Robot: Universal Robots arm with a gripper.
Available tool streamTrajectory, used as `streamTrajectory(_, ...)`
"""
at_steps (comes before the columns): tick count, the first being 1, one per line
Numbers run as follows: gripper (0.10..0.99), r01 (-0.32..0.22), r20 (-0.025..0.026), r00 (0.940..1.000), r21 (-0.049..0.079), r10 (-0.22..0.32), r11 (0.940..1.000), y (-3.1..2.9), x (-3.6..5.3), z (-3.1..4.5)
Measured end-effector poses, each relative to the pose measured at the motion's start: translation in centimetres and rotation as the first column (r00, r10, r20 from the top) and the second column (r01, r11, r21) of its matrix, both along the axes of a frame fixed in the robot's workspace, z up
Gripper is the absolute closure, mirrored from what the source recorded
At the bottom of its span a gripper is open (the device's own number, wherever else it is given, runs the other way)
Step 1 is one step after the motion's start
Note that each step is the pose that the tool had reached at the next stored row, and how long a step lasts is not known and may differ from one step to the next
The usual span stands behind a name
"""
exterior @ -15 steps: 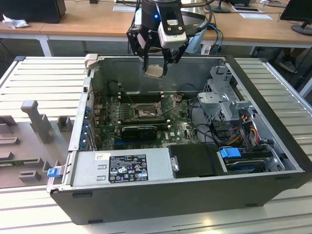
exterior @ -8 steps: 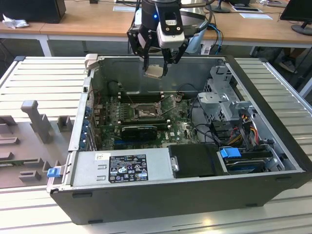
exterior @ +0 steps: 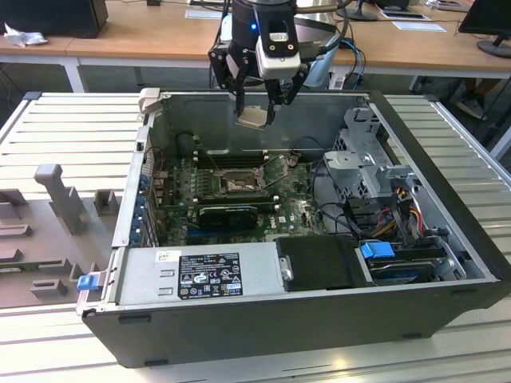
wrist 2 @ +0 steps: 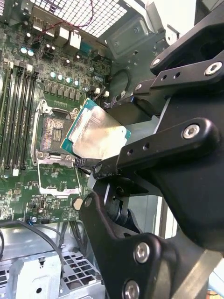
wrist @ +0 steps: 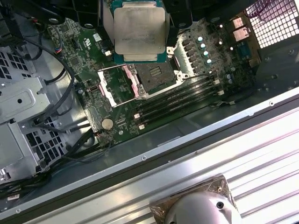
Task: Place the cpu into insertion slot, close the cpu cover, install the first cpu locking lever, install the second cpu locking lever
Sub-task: 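Place the cpu into insertion slot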
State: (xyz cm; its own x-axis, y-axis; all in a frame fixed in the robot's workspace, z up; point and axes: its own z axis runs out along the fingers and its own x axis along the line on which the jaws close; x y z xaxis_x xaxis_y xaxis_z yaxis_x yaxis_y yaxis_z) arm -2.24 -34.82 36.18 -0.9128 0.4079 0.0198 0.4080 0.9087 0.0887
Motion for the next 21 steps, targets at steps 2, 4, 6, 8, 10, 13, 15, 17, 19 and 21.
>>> streamTrajectory(2, 0.557, 0.007, 0.0, 1.0, 0.0, -0.007, 1.0, 0.0, 0.0, 0.0)
streamTrajectory(4, 0.557, 0.015, 0.0, 0.9999, 0.0, -0.015, 0.9999, 0.0, 0.0, -0.01)
streamTrajectory(6, 0.557, 0.022, 0.0, 0.9998, 0.0, -0.022, 0.9998, 0.0, 0.0, -0.01)
streamTrajectory(8, 0.557, 0.032, 0.0, 0.9995, 0.0, -0.032, 0.9995, 0.0, 0.0, -0.01)
streamTrajectory(10, 0.557, 0.037, 0.0, 0.9993, 0.0, -0.037, 0.9993, 0.0, 0.0, -0.01)
streamTrajectory(13, 0.557, 0.049, 0.0, 0.9988, 0.0, -0.049, 0.9988, 0.0, 0.0, -0.02)
streamTrajectory(15, 0.557, 0.057, 0.0, 0.9984, 0.0, -0.057, 0.9984, 0.0, 0.0, -0.02)
streamTrajectory(17, 0.557, 0.064, 0.0, 0.998, 0.0, -0.064, 0.998, 0.0, 0.0, -0.03)
streamTrajectory(19, 0.557, 0.07, 0.0, 0.9975, 0.0, -0.07, 0.9975, 0.0, 0.0, -0.03)
streamTrajectory(21, 0.557, 0.08, 0.0, 0.9968, 0.0, -0.08, 0.9968, 0.0, 0.0, -0.04)
